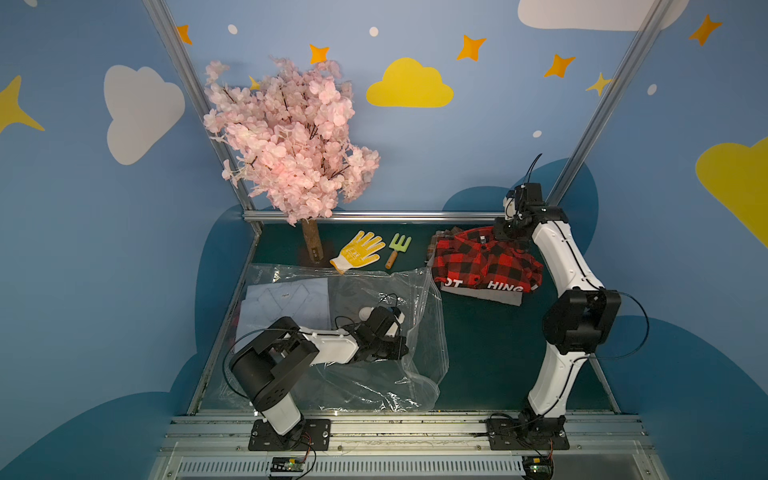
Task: Take the shirt out of the vacuum bag
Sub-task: Adjust the shirt at the center of the board.
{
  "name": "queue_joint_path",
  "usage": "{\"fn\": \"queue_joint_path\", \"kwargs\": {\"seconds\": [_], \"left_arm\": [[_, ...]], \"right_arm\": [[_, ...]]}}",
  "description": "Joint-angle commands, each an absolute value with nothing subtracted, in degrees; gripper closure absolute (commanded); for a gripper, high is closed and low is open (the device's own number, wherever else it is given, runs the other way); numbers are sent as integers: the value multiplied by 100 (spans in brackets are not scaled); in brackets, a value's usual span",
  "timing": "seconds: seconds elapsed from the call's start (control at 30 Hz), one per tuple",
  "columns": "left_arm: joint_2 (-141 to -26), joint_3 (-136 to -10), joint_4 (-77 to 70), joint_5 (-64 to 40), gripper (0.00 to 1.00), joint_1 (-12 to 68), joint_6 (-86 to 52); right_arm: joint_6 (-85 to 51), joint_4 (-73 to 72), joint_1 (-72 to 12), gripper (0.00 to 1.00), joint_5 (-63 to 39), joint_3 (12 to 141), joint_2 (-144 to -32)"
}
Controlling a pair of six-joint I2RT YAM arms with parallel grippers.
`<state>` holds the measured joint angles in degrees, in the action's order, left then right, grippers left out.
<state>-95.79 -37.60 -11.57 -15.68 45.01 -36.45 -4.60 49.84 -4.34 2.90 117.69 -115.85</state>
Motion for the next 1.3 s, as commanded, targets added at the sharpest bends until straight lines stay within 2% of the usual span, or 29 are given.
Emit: {"fn": "queue_joint_path", "kwargs": {"seconds": [0.0,0.07,0.13,0.2,0.27,0.33,0.4,0.6,1.0,1.17,1.27], "left_arm": [[-9893,-3612,-580,-1540,97,4511,-3630],[-9905,-3615,-580,-1538,97,4513,-3630],[-9921,-3604,-584,-1534,97,4505,-3621],[-9940,-3611,-561,-1549,97,4509,-3618],[-9932,-3606,-569,-1551,97,4509,-3613],[-9906,-3587,-575,-1532,97,4509,-3629],[-9899,-3577,-581,-1544,97,4509,-3630],[-9930,-3586,-571,-1551,97,4504,-3617],[-9964,-3689,-598,-1625,97,4509,-3651],[-9915,-3701,-580,-1627,97,4518,-3674],[-9842,-3731,-565,-1630,97,4543,-3687]], "right_arm": [[-384,5374,-406,100,553,12345,-12100],[-410,5408,-405,99,612,12553,-12373],[-387,5329,-411,91,568,12665,-12613],[-445,5379,-407,72,649,12914,-12884],[-481,5652,-409,47,627,13242,-13207],[-499,5856,-404,34,729,13401,-13403],[-543,5911,-375,28,822,13379,-13432],[-834,5730,-164,23,653,12843,-12688],[-972,4728,70,23,215,10330,-10613],[-948,4605,79,29,-1288,9580,-10245],[-1221,4262,75,35,-1738,8984,-10235]]}}
